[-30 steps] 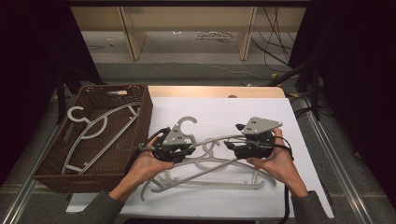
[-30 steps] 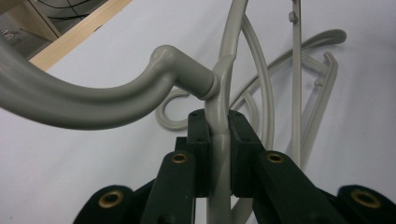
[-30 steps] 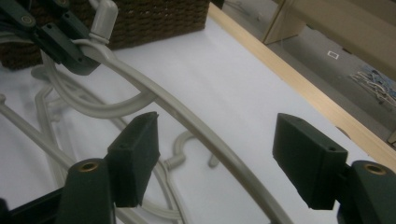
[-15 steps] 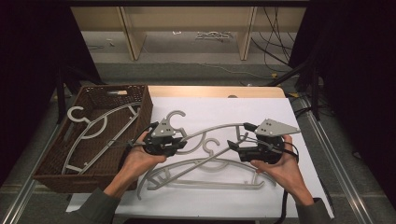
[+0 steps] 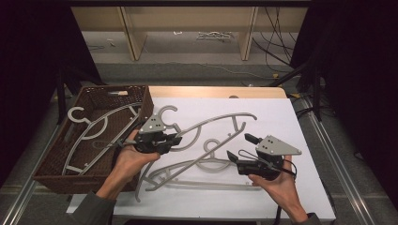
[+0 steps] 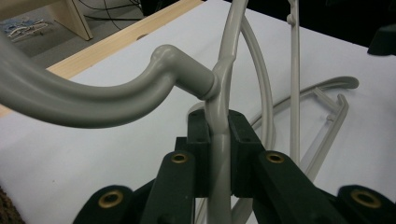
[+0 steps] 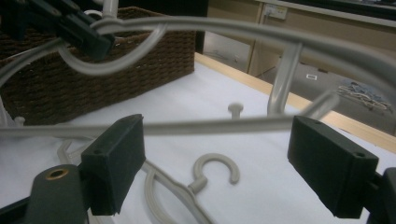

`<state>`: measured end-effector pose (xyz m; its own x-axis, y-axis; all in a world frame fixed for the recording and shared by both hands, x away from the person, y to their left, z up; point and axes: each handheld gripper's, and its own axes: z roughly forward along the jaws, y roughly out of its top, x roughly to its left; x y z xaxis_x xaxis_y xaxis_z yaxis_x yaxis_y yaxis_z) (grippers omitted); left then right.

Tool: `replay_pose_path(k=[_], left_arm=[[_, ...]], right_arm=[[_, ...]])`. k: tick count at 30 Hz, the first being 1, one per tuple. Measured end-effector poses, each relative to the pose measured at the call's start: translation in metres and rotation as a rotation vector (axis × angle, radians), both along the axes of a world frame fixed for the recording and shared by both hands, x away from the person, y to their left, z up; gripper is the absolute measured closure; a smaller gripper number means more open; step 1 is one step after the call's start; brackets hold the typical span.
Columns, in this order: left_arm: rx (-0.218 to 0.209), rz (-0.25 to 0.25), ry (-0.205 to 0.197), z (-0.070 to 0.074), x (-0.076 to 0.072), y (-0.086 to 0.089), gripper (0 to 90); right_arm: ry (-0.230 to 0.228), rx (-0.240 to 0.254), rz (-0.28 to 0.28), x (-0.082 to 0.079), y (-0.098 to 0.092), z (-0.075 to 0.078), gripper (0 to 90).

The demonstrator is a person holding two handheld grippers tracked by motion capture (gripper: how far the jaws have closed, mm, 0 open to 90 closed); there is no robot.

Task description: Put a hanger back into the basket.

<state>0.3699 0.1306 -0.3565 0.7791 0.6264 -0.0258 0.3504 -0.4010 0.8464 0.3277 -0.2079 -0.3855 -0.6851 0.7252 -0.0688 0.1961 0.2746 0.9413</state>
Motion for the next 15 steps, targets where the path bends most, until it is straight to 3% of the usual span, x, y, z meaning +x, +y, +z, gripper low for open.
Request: replay_pose_path(k=[7, 9, 12, 13, 14, 15], left_arm=[[-0.061, 0.005, 0.02, 0.007, -0.001, 0.006, 81.4], [-0.066, 0.002, 0.028, 0.011, -0.001, 0.006, 81.4], [-0.086, -0.003, 0.024, 0.018, -0.002, 0.006, 81.4], [0.079, 0.082, -0.188, 0.028, 0.007, 0.017, 81.4], [0.058, 0.092, -0.147, 0.031, 0.004, 0.016, 81.3], [0.001, 0.028, -0.084, 0.032, 0.002, 0.012, 81.4]], right_arm=[[0.039, 0.024, -0.023, -0.006, -0.006, -0.012, 19.4], [0.055, 0.054, -0.015, -0.006, -0.007, -0.016, 19.4], [0.058, 0.046, -0.023, -0.007, -0.01, -0.019, 19.3], [0.055, 0.048, -0.026, -0.007, -0.011, -0.02, 19.3], [0.056, 0.052, -0.027, -0.008, -0.011, -0.021, 19.3], [0.055, 0.052, -0.03, -0.008, -0.012, -0.021, 19.2]])
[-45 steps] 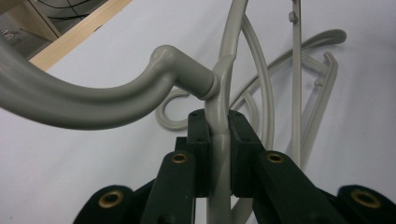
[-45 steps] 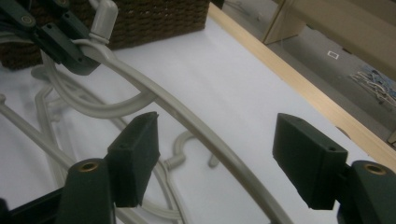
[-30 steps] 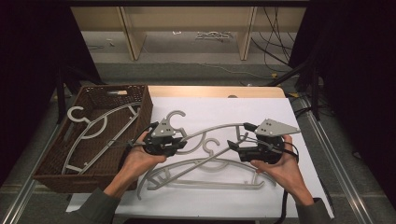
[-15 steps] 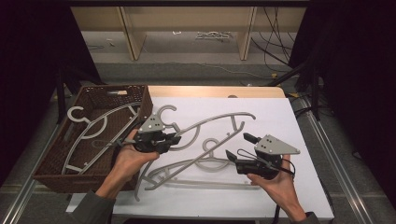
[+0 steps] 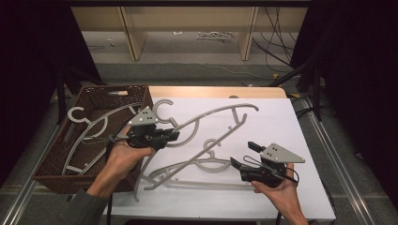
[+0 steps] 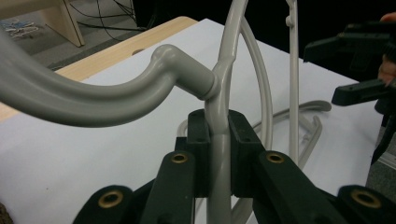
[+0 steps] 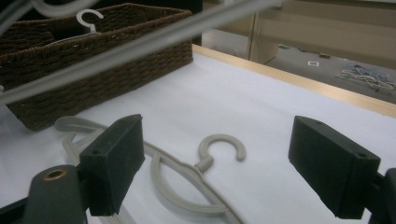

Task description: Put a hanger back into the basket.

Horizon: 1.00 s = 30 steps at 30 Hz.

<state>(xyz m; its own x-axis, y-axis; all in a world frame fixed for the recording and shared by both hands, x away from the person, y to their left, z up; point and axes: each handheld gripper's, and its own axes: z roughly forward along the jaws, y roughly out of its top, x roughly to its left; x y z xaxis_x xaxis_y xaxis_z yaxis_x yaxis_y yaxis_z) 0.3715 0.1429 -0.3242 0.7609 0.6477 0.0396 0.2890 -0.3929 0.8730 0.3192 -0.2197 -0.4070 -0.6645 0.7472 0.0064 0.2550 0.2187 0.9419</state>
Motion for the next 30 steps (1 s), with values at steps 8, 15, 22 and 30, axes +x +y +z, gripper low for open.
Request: replay_pose_path(k=[8, 15, 22, 30], left_arm=[[-0.041, -0.009, 0.05, 0.027, -0.003, 0.007, 81.3], [-0.062, 0.042, 0.066, 0.033, 0.005, 0.034, 81.3], [-0.088, 0.095, 0.083, 0.03, 0.014, 0.061, 81.3], [-0.123, 0.151, 0.135, 0.032, 0.019, 0.09, 81.3]], right_arm=[[0.008, 0.0, -0.01, -0.002, -0.005, -0.005, 19.1], [0.03, 0.016, 0.002, -0.004, -0.004, -0.007, 19.1], [0.022, -0.008, -0.004, -0.004, -0.006, -0.008, 19.0], [0.049, -0.006, 0.003, -0.004, -0.005, -0.009, 19.0]])
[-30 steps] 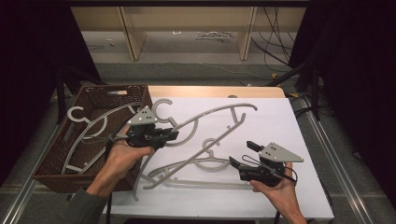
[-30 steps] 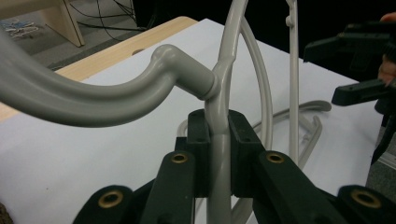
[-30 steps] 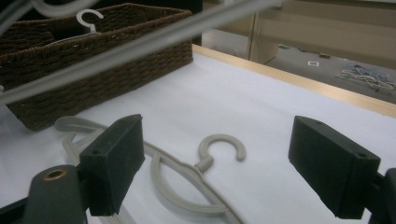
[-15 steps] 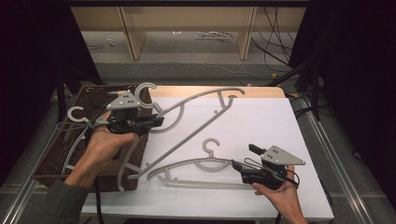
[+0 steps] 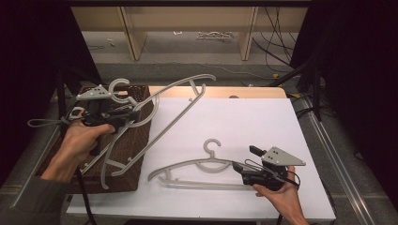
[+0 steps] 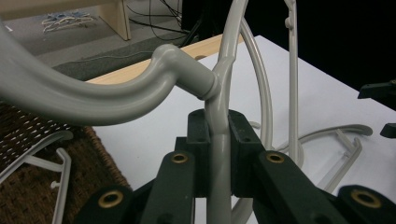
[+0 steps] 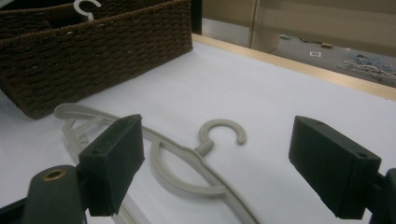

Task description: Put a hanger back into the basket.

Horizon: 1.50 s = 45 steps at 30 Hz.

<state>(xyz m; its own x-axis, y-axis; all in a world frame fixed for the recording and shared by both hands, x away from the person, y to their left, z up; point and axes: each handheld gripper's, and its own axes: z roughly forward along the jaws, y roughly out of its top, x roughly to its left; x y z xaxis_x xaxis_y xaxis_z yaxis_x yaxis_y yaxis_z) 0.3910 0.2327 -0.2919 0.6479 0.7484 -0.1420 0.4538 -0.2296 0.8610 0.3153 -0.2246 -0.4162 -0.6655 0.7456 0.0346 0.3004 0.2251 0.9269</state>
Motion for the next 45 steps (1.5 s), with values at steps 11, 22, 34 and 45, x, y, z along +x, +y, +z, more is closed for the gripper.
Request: replay_pose_path(k=[11, 22, 34, 45], left_arm=[[-0.008, 0.086, 0.014, 0.005, 0.013, 0.033, 81.3], [0.011, 0.158, 0.005, 0.009, 0.029, 0.057, 81.3], [0.061, 0.261, 0.002, -0.006, 0.053, 0.089, 81.3], [0.104, 0.352, -0.011, -0.031, 0.061, 0.116, 81.2]], right_arm=[[0.0, 0.011, -0.007, 0.002, -0.001, -0.002, 18.8], [0.011, 0.012, 0.001, 0.001, -0.001, -0.001, 18.3], [0.014, 0.006, 0.001, 0.002, 0.0, -0.003, 18.2], [0.016, 0.011, 0.005, 0.003, 0.0, -0.004, 18.3]])
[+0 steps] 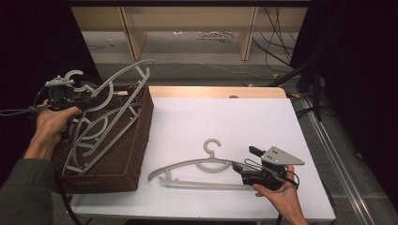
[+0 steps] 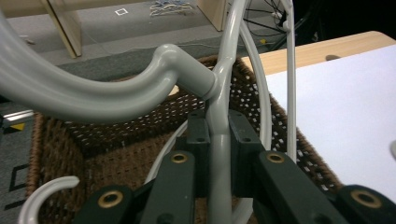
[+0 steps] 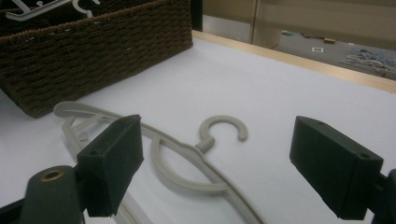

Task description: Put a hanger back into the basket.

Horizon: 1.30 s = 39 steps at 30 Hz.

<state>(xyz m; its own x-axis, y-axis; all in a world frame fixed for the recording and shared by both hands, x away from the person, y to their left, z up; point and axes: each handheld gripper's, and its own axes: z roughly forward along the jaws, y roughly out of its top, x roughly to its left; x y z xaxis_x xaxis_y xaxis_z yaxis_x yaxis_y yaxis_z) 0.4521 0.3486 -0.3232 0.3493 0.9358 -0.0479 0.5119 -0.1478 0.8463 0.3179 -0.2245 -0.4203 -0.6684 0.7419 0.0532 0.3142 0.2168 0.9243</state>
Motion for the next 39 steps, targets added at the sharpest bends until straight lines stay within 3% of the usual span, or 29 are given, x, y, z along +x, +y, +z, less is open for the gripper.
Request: replay_pose_path(k=[2, 7, 14, 21, 27, 33, 35, 37, 38, 39], left_arm=[[0.001, 0.004, -0.006, -0.002, 0.0, 0.003, 81.2], [0.009, 0.004, -0.014, -0.01, -0.003, 0.011, 81.2], [0.016, 0.004, 0.0, -0.024, -0.008, 0.022, 81.2], [0.019, 0.011, 0.017, -0.035, -0.015, 0.035, 81.2], [0.033, 0.034, 0.05, -0.05, -0.019, 0.048, 81.2], [0.065, 0.012, 0.09, -0.062, -0.021, 0.055, 81.2], [0.058, 0.01, 0.094, -0.063, -0.02, 0.054, 81.1], [0.078, -0.001, 0.109, -0.066, -0.018, 0.049, 81.1], [0.127, -0.027, 0.13, -0.065, -0.018, 0.051, 81.1], [0.095, -0.009, 0.12, -0.067, -0.017, 0.047, 81.1]], right_arm=[[-0.019, -0.006, 0.003, 0.001, 0.0, 0.0, 18.2], [-0.014, -0.012, 0.001, 0.001, 0.0, 0.0, 18.3], [0.0, -0.008, 0.004, 0.0, 0.001, -0.001, 18.2], [-0.015, -0.012, 0.003, 0.001, 0.001, -0.001, 18.3], [-0.015, -0.015, 0.002, 0.001, 0.001, -0.001, 18.3], [-0.017, -0.015, -0.002, 0.002, 0.001, -0.002, 18.3], [0.004, -0.014, 0.002, 0.001, 0.0, -0.001, 18.3], [0.009, -0.019, 0.004, 0.0, 0.0, -0.001, 18.3], [0.006, -0.019, 0.005, 0.001, 0.001, -0.001, 18.3], [0.005, -0.015, 0.005, 0.001, 0.001, -0.001, 18.3]])
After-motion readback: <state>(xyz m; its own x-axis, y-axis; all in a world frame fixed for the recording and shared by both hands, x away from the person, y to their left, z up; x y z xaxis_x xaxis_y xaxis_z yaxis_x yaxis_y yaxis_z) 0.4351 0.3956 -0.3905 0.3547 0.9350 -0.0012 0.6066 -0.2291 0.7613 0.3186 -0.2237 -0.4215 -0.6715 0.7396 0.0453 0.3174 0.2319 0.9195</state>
